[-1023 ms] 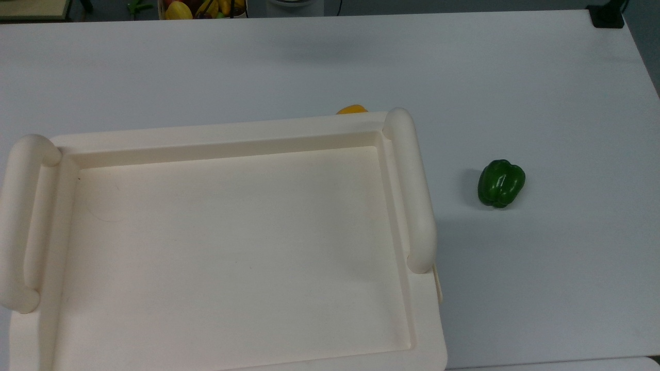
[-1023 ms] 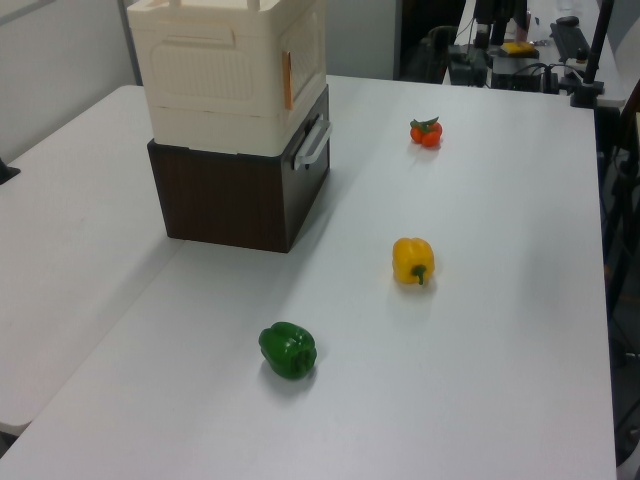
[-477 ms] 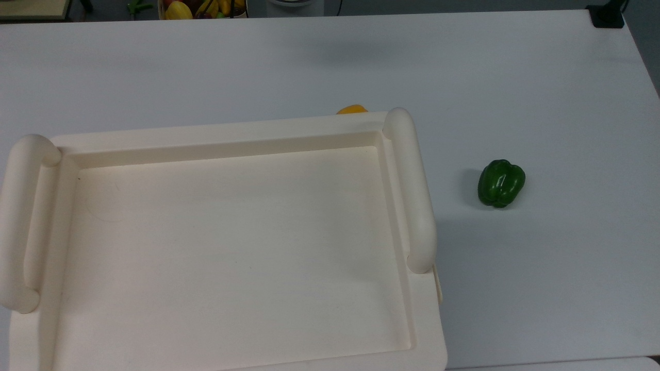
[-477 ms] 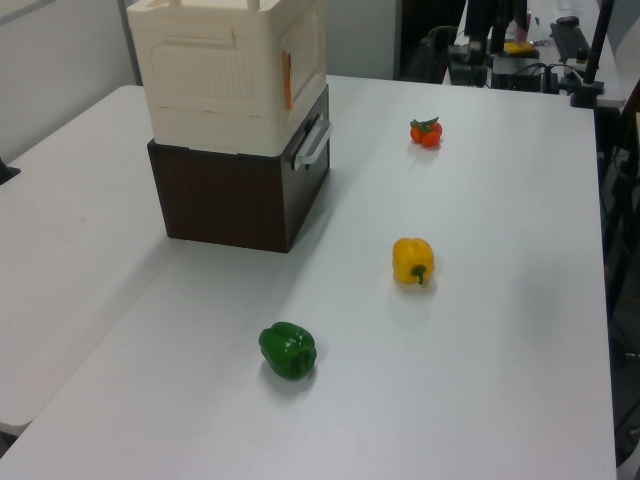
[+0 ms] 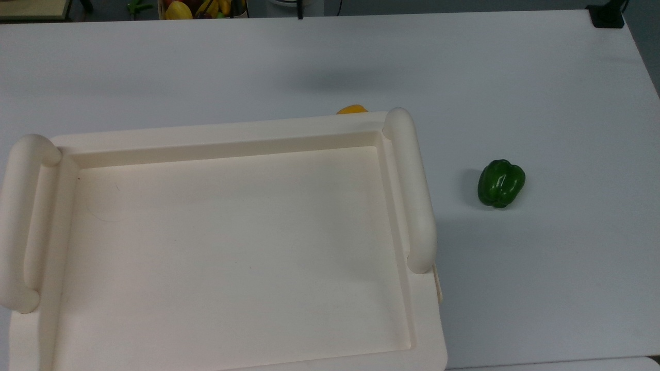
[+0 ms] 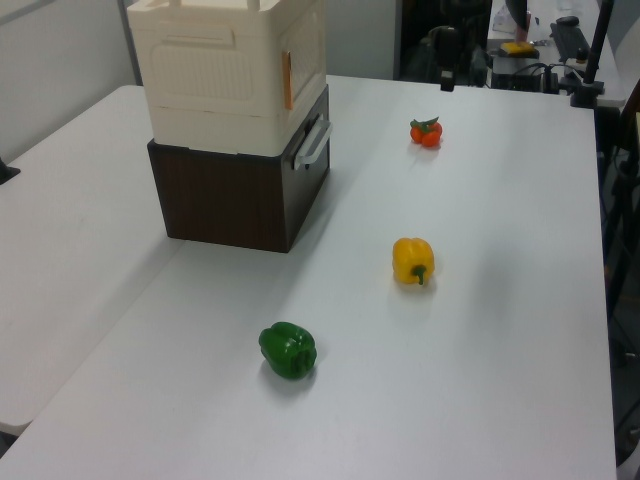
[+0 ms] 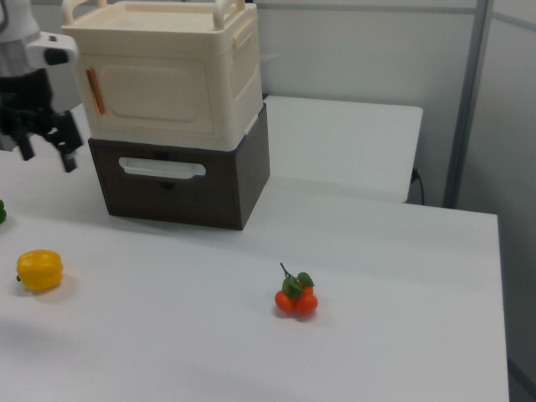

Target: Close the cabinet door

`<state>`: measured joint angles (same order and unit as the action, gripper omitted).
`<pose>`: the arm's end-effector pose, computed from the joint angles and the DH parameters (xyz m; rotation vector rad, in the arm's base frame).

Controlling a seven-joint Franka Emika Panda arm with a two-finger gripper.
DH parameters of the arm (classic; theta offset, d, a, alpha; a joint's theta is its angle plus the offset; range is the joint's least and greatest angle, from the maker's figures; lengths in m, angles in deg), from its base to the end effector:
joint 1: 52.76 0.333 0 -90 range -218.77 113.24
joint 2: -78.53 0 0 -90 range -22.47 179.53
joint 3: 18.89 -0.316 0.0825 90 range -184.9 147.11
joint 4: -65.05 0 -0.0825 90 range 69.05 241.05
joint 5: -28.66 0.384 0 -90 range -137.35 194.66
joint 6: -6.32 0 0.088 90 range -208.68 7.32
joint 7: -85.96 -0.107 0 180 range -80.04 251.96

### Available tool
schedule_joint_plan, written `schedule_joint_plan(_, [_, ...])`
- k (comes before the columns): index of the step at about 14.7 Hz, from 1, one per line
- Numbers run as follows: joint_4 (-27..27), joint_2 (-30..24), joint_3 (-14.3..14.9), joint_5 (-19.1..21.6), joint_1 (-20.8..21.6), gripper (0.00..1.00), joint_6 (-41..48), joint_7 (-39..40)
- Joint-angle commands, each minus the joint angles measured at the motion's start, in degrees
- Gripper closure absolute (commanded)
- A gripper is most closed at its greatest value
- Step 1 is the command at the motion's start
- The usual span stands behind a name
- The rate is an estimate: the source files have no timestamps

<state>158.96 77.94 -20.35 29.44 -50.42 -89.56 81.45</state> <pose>0.5587 0.0385 0.6070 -3.1243 0.0211 -0.0681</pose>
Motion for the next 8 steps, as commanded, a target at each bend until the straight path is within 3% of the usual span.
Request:
schedule_joint_plan(1, [0.65, -0.55, 3.74, -0.09, 0.03, 0.0, -3.96, 4.6])
schedule_joint_plan(8, [0.39, -0.99, 3.75, 0.1, 0.03, 0.0, -3.17, 4.42])
